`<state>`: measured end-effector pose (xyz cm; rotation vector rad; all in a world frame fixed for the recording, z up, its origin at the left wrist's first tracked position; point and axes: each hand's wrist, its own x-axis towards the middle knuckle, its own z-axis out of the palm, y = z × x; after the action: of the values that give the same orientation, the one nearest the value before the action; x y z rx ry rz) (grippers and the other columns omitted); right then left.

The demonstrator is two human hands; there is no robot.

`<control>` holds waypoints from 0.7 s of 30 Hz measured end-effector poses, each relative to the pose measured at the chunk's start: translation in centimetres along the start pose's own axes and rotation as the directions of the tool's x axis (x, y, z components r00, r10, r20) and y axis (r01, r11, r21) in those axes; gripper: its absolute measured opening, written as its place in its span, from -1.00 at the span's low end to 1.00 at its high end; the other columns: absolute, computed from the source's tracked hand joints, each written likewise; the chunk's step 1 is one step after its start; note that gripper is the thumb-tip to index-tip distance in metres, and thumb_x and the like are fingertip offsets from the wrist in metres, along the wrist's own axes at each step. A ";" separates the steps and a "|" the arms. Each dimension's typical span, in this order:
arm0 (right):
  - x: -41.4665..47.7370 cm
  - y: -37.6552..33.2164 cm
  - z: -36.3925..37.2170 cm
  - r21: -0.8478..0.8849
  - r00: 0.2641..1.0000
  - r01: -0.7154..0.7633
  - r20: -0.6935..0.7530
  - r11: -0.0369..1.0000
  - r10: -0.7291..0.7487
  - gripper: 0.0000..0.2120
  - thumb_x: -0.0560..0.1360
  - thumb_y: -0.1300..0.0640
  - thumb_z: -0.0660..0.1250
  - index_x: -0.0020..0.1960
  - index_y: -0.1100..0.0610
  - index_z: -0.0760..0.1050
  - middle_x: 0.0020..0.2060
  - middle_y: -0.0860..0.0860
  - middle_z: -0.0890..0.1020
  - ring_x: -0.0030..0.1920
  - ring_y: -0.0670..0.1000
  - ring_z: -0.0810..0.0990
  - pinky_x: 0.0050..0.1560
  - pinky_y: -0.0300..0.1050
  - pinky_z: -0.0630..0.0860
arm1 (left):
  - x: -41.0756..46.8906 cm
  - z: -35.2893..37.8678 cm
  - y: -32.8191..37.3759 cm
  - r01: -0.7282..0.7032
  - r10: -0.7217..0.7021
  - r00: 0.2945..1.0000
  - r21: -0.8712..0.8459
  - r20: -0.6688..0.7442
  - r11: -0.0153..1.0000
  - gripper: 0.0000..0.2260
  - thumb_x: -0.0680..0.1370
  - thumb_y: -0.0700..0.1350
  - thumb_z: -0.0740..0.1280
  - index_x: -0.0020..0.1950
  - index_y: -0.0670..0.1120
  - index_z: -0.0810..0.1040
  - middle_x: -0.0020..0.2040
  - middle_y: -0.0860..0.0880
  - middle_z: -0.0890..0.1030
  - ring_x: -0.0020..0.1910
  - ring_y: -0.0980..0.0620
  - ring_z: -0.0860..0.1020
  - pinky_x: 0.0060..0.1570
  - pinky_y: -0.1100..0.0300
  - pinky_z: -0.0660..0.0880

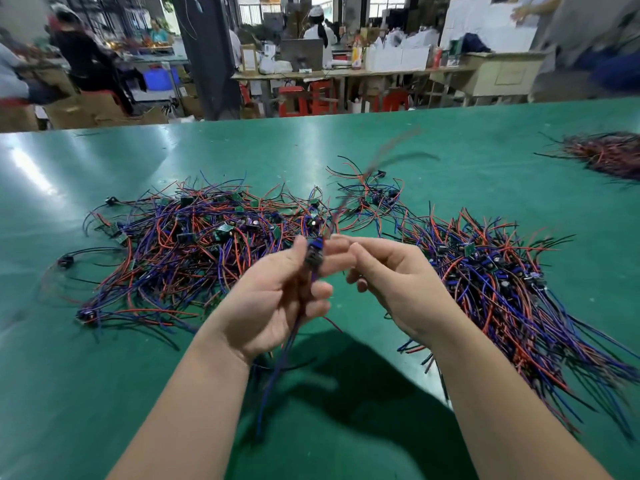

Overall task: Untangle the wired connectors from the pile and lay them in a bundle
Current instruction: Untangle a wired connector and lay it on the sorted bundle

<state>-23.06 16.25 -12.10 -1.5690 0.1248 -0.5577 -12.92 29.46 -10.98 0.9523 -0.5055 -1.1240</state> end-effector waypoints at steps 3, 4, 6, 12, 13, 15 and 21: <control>0.2 -0.1 -0.1 0.154 0.998 -0.033 -0.045 0.988 0.040 -0.91 0.35 0.14 0.40 -0.24 0.07 0.69 -0.27 -0.02 0.70 -0.27 -0.10 0.60 -0.21 -0.30 0.52 | 0.1 0.5 -0.8 0.108 -0.113 0.992 0.094 0.058 0.990 -0.64 0.47 0.08 0.19 -0.01 -0.11 0.67 -0.10 -0.09 0.71 -0.43 0.12 0.60 -0.48 0.33 0.50; 0.2 -0.2 -0.2 0.100 0.997 -0.037 -0.069 0.994 0.044 -0.93 0.36 0.18 0.42 -0.27 0.09 0.68 -0.31 -0.01 0.69 -0.28 -0.10 0.61 -0.22 -0.30 0.53 | 0.3 0.6 -1.0 0.122 -0.128 0.991 0.133 0.040 0.984 -0.65 0.46 0.09 0.20 0.02 -0.11 0.63 -0.11 -0.11 0.70 -0.40 0.10 0.63 -0.46 0.30 0.52; 0.2 0.0 -0.4 -0.048 0.993 -0.044 -0.113 0.998 0.039 -0.89 0.41 0.25 0.43 -0.27 0.10 0.66 -0.38 -0.03 0.66 -0.34 -0.14 0.57 -0.29 -0.33 0.48 | 0.7 1.0 -1.4 0.111 -0.092 0.992 0.239 -0.089 0.965 -0.64 0.44 0.12 0.25 -0.03 -0.13 0.64 -0.15 -0.14 0.70 -0.36 0.04 0.65 -0.43 0.27 0.55; 0.3 0.4 -0.6 -0.160 0.980 -0.120 -0.178 0.980 0.090 -0.92 0.44 0.23 0.44 -0.23 0.18 0.66 -0.44 -0.01 0.59 -0.41 -0.13 0.44 -0.39 -0.31 0.35 | 1.0 0.9 -2.0 -0.098 0.217 0.935 0.385 -0.281 0.918 -0.93 0.35 -0.18 0.46 -0.21 -0.17 0.67 -0.29 -0.13 0.68 -0.39 0.01 0.64 -0.37 0.25 0.57; 0.4 0.5 -0.6 -0.157 0.976 -0.134 -0.191 0.978 0.103 -0.93 0.43 0.25 0.45 -0.23 0.16 0.66 -0.44 -0.01 0.60 -0.41 -0.12 0.45 -0.39 -0.32 0.36 | 1.0 0.8 -2.0 -0.084 0.201 0.940 0.383 -0.277 0.920 -0.94 0.35 -0.21 0.46 -0.21 -0.18 0.67 -0.30 -0.14 0.67 -0.40 0.01 0.64 -0.38 0.25 0.57; 0.5 0.4 -0.7 -0.112 0.961 -0.163 -0.244 0.980 0.132 -0.90 0.41 0.28 0.45 -0.24 0.11 0.65 -0.44 0.00 0.61 -0.40 -0.11 0.48 -0.39 -0.33 0.38 | 0.8 1.0 -1.9 -0.043 0.157 0.950 0.381 -0.271 0.923 -0.91 0.34 -0.23 0.46 -0.19 -0.21 0.64 -0.32 -0.15 0.66 -0.40 0.01 0.64 -0.40 0.25 0.56; 1.0 -0.8 -2.5 0.361 0.858 -0.077 -0.450 0.929 0.246 -0.88 0.40 0.38 0.39 -0.26 0.22 0.59 -0.48 0.01 0.60 -0.47 -0.10 0.54 -0.45 -0.36 0.42 | 0.1 1.4 -1.4 0.099 -0.058 0.992 0.399 -0.113 0.912 -0.90 0.22 -0.14 0.47 -0.33 -0.14 0.67 -0.31 -0.14 0.67 -0.38 0.00 0.65 -0.42 0.26 0.55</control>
<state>-23.44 13.60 -11.11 -1.0481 0.5216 -0.7893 -14.68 28.69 -11.50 1.3931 -0.6377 -1.0569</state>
